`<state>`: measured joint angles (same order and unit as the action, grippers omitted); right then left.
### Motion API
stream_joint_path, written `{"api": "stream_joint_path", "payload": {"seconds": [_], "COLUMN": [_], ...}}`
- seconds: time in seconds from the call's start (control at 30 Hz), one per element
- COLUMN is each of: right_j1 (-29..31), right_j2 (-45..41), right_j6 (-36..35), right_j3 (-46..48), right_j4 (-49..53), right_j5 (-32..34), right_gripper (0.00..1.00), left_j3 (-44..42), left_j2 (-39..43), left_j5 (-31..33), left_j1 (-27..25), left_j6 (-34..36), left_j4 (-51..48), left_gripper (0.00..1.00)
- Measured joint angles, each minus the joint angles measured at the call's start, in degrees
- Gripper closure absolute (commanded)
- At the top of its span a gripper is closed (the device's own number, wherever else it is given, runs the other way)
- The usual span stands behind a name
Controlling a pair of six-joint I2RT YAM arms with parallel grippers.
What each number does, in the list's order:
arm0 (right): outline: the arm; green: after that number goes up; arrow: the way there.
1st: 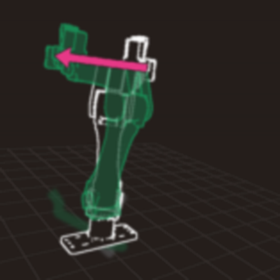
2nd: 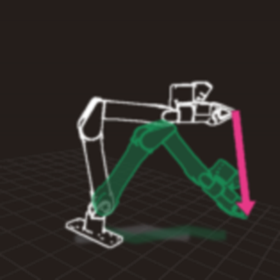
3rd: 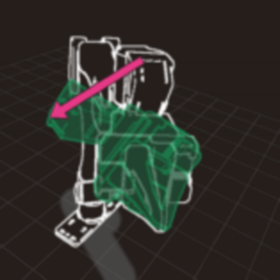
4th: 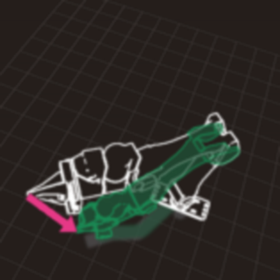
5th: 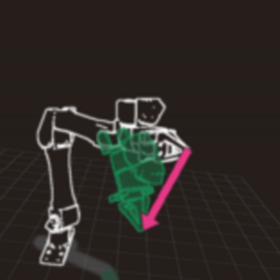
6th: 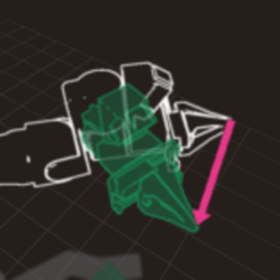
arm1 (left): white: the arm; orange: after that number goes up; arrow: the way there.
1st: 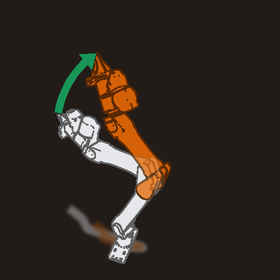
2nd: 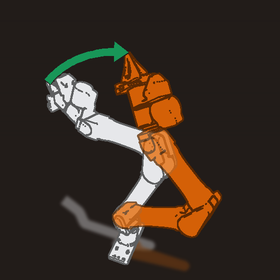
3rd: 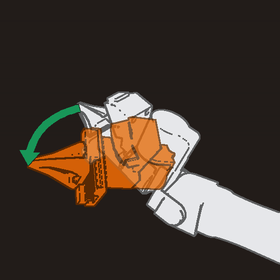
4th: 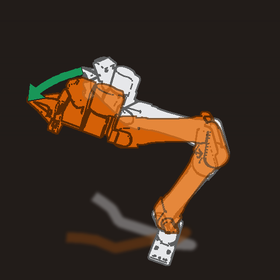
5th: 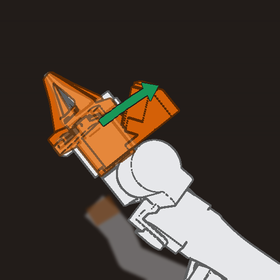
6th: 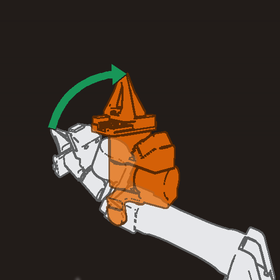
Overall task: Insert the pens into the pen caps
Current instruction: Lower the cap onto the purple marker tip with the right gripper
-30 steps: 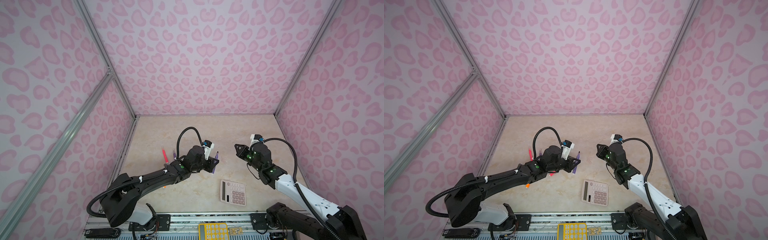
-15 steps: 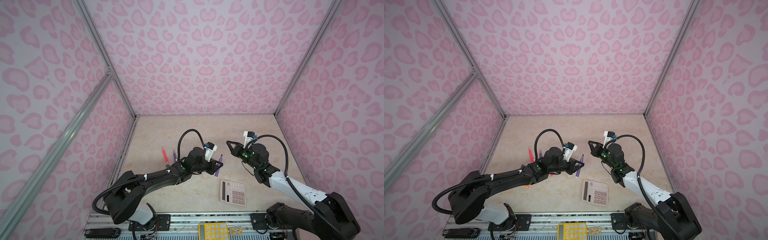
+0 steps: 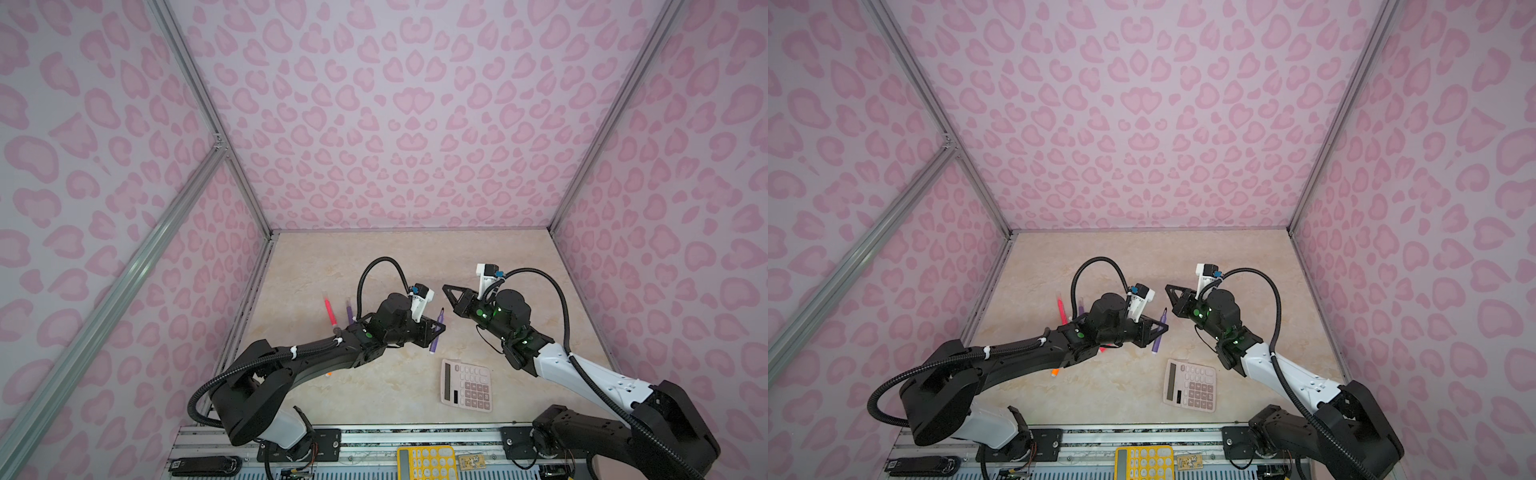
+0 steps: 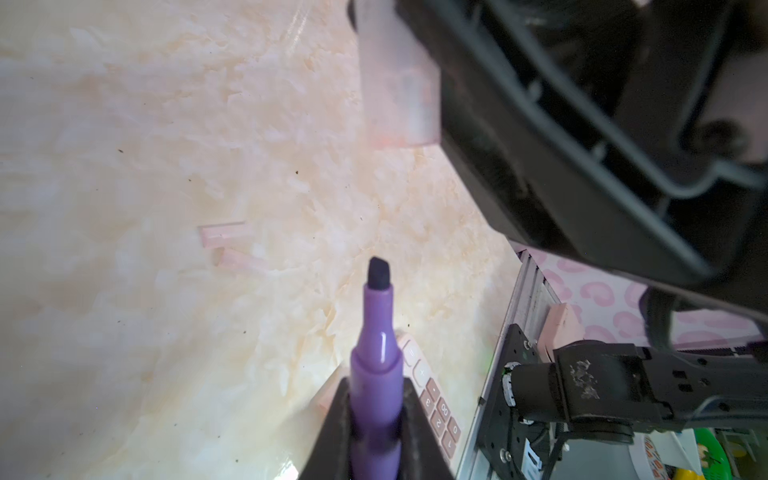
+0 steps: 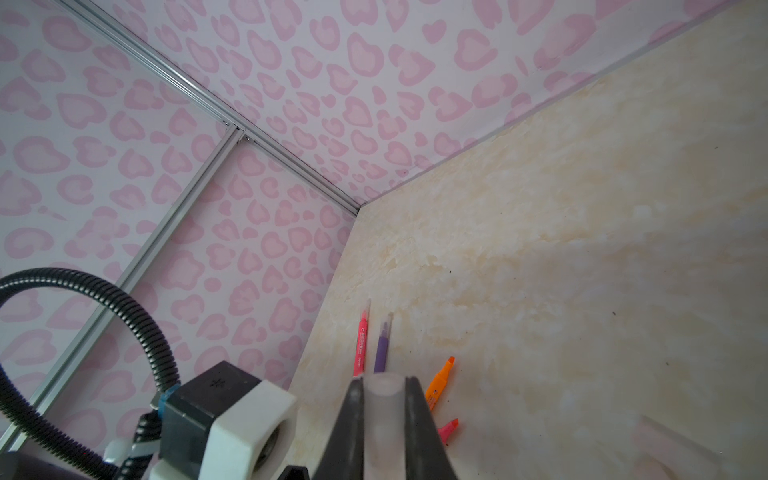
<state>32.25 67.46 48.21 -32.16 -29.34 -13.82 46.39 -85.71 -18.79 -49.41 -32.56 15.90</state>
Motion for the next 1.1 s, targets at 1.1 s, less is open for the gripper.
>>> {"api": "stream_joint_path", "payload": {"seconds": [1.1], "right_j1": [5.1], "right_j2": [2.5], "right_j6": [-2.8], "right_j3": [-1.6], "right_j4": [3.8], "right_j5": [4.8], "right_gripper": [1.0], "left_j3": [0.0], "left_j2": [2.7], "left_j5": [5.3], "left_j1": [0.0], "left_j6": [1.2], "left_j4": [-3.5], "left_gripper": [0.97]}}
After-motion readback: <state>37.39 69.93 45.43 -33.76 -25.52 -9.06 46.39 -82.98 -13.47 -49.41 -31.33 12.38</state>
